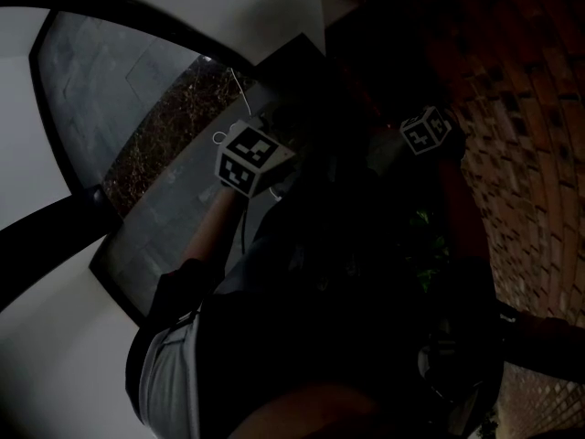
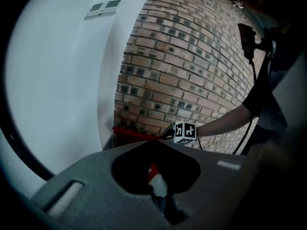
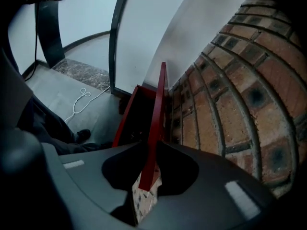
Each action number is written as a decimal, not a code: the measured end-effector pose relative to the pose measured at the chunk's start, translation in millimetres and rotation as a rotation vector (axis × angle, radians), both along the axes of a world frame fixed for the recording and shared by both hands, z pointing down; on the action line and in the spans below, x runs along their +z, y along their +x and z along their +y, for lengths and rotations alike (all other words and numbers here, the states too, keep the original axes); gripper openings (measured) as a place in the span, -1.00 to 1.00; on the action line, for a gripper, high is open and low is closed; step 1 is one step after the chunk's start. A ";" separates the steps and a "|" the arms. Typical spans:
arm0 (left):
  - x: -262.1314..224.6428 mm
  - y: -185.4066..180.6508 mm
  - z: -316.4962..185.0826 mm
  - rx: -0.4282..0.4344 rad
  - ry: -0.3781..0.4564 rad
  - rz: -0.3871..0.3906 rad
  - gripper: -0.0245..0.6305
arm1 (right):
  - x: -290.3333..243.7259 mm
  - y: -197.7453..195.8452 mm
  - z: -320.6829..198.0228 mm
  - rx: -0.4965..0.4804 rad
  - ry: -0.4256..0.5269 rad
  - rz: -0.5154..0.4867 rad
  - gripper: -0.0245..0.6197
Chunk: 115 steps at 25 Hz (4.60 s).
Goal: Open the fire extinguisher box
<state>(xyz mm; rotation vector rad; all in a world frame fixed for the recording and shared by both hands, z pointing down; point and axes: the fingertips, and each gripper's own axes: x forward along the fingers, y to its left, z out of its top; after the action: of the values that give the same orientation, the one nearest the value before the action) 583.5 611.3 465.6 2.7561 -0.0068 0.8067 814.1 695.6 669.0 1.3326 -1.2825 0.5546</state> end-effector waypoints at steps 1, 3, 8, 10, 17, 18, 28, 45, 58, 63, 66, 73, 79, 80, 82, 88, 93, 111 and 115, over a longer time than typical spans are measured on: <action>-0.1 0.6 0.3 0.001 0.001 0.000 -0.93 | -1.2 -1.0 -0.2 0.001 -0.003 -0.004 -0.72; -0.6 1.8 1.1 0.004 0.002 0.000 -0.93 | -0.3 -2.8 1.1 0.006 -0.020 -0.004 -0.72; -3.0 0.6 0.7 0.005 0.005 0.001 -0.93 | 0.2 2.2 0.3 0.003 0.002 0.024 -0.73; -2.2 -2.0 -0.4 0.000 0.006 -0.004 -0.93 | -7.7 15.1 0.2 0.014 0.028 0.058 -0.74; 1.6 -2.7 4.0 0.000 -0.003 -0.011 -0.93 | -21.9 51.4 -1.9 0.048 0.055 0.158 -0.94; 1.6 -1.9 4.5 0.003 -0.004 -0.011 -0.93 | -23.2 53.6 -2.1 0.050 0.061 0.166 -0.94; 1.8 6.7 -0.1 0.000 -0.005 -0.009 -0.93 | -29.7 84.7 -4.8 0.119 0.117 0.219 -0.96; 13.5 14.8 -12.0 0.009 -0.019 -0.042 -0.93 | -41.1 110.2 -6.2 0.259 0.171 0.229 -0.96; 16.9 16.4 -15.5 0.025 -0.021 -0.044 -0.93 | -17.4 57.6 -14.2 0.195 0.168 0.120 -0.93; 17.7 7.6 -23.6 -0.002 -0.015 -0.048 -0.93 | -17.4 51.1 -19.1 0.183 0.172 0.102 -0.93; 15.3 2.5 -27.0 -0.016 -0.013 -0.040 -0.93 | -20.7 38.2 -25.5 0.164 0.164 0.056 -0.93; 3.3 -15.5 -34.9 -0.062 0.002 -0.007 -0.93 | -35.9 10.6 -47.4 0.110 0.168 0.004 -0.93; -4.8 -37.8 -37.7 -0.099 0.020 0.017 -0.93 | -29.3 -19.5 -50.7 0.143 0.095 -0.171 -0.93; -6.7 -42.0 -38.2 -0.102 0.023 0.022 -0.93 | -24.6 -30.5 -48.4 0.186 0.080 -0.264 -0.93; -11.0 -51.6 -39.2 -0.111 0.030 0.032 -0.93 | -18.1 -59.6 -49.1 0.260 0.086 -0.489 -0.93; -9.7 -90.1 -37.8 -0.172 0.022 0.030 -0.93 | -24.6 -169.1 -44.7 0.260 0.028 -1.013 -0.92; -5.6 -115.6 -34.9 -0.204 0.017 0.010 -0.93 | -31.9 -221.7 -44.3 0.190 -0.023 -1.137 -0.92; -6.1 -108.1 -3.0 -0.485 -0.009 -0.033 -0.93 | -83.7 -287.7 -22.6 -0.125 -0.322 -1.518 -0.92; -0.7 -107.2 6.0 -0.548 -0.023 -0.046 -0.93 | -73.3 -284.8 -8.9 -0.164 -0.410 -1.522 -0.92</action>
<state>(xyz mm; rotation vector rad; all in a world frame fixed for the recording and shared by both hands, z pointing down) 476.3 617.3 465.0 2.5138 -0.7196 0.7019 529.2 686.7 595.8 0.2644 -2.2167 1.7619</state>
